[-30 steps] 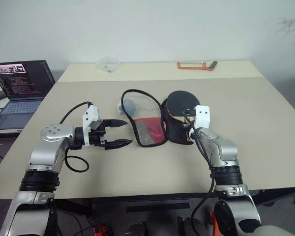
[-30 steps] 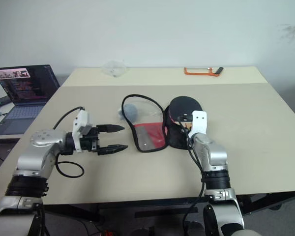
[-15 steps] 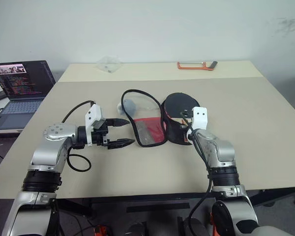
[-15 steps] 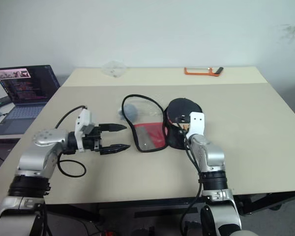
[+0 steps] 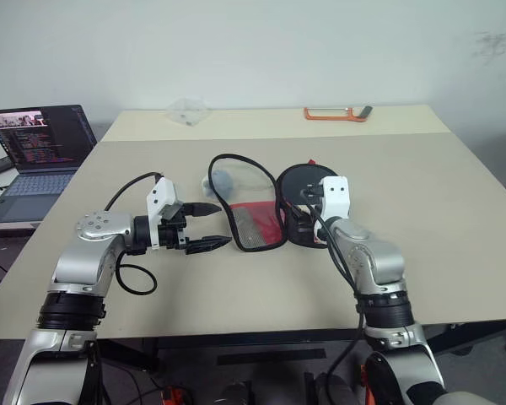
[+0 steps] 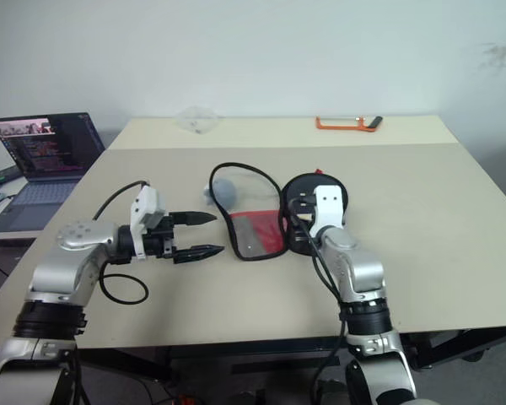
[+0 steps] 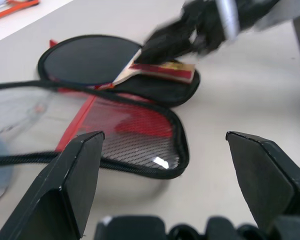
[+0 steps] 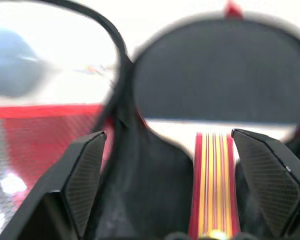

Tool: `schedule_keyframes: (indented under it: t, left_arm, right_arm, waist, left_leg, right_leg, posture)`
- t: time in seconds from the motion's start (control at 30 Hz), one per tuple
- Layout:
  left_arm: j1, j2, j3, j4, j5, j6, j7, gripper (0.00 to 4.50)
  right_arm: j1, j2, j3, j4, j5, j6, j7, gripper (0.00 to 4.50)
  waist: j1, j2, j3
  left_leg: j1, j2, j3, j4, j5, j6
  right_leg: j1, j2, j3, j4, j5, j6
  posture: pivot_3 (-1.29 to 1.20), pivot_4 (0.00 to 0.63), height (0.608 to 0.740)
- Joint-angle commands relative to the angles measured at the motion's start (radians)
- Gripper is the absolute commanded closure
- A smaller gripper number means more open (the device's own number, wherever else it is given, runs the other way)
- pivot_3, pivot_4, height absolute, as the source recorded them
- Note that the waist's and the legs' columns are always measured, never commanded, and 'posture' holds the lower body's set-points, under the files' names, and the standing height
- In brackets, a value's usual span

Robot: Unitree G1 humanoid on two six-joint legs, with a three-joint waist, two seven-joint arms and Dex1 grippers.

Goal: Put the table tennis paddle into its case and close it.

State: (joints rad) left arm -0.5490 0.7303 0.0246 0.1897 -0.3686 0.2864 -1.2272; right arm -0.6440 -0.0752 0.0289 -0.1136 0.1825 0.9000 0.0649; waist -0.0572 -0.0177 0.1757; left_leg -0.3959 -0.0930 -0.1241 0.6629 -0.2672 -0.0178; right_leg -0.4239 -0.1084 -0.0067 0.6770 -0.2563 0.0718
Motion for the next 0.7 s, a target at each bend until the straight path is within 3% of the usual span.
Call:
schedule_keyframes:
  t: [0.03,0.2,0.27,0.43,0.63,0.7]
  left_arm:
    - [-0.021,0.016,0.024,0.012,0.029,-0.005,0.054,0.24]
    - [-0.06,0.013,0.039,0.111,0.051,-0.019,0.093,0.24]
    - [-0.075,0.023,0.031,0.178,0.084,-0.053,0.102,0.62]
    - [-0.124,0.019,-0.026,0.375,0.211,-0.176,0.151,2.28]
    - [-0.199,-0.068,-0.054,0.546,0.267,-0.257,0.199,4.42]
    - [-0.23,-0.105,-0.058,0.588,0.276,-0.278,0.217,4.47]
  right_arm:
    - [0.018,-0.113,-0.01,-0.185,0.075,0.018,0.156,0.03]
    - [0.059,-0.377,-0.047,-0.342,0.206,0.038,0.42,0.03]
    - [0.076,-0.445,-0.07,-0.364,0.212,-0.052,0.486,0.0]
    - [0.117,-0.577,-0.116,-0.414,0.328,-0.042,0.651,0.0]
    - [0.12,-0.633,-0.12,-0.422,0.389,0.001,0.678,0.0]
    - [0.121,-0.649,-0.111,-0.42,0.377,-0.011,0.677,0.0]
  waist:
    - [0.001,0.0,0.0]
    - [0.006,-0.001,0.0]
    - [0.005,-0.001,0.0]
    - [0.007,-0.001,0.0]
    - [0.025,-0.003,0.001]
    - [0.027,-0.004,0.001]
  left_leg:
    - [0.0,0.0,0.0,0.0,0.0,0.0]
    - [0.0,0.0,0.0,0.0,-0.002,0.004]
    - [0.001,0.0,0.0,0.0,-0.002,0.004]
    - [0.001,0.001,0.0,0.0,-0.002,0.004]
    - [0.001,0.0,0.0,0.001,-0.002,0.004]
    - [0.0,0.0,-0.001,0.002,-0.002,0.004]
  right_leg:
    - [0.0,0.0,0.0,0.0,0.0,0.0]
    - [0.002,0.0,-0.001,-0.001,0.0,0.0]
    - [0.002,0.0,-0.001,-0.001,0.0,0.0]
    - [0.003,0.0,-0.002,-0.001,0.0,0.0]
    - [0.004,0.0,-0.003,-0.002,0.0,0.0]
    - [0.003,0.0,-0.003,-0.002,0.0,0.0]
  posture:
    - [0.0,0.15,0.74]
    - [0.0,0.15,0.74]
    - [0.0,0.15,0.74]
    - [0.0,0.15,0.74]
    - [0.0,0.15,0.74]
    - [0.0,0.15,0.74]
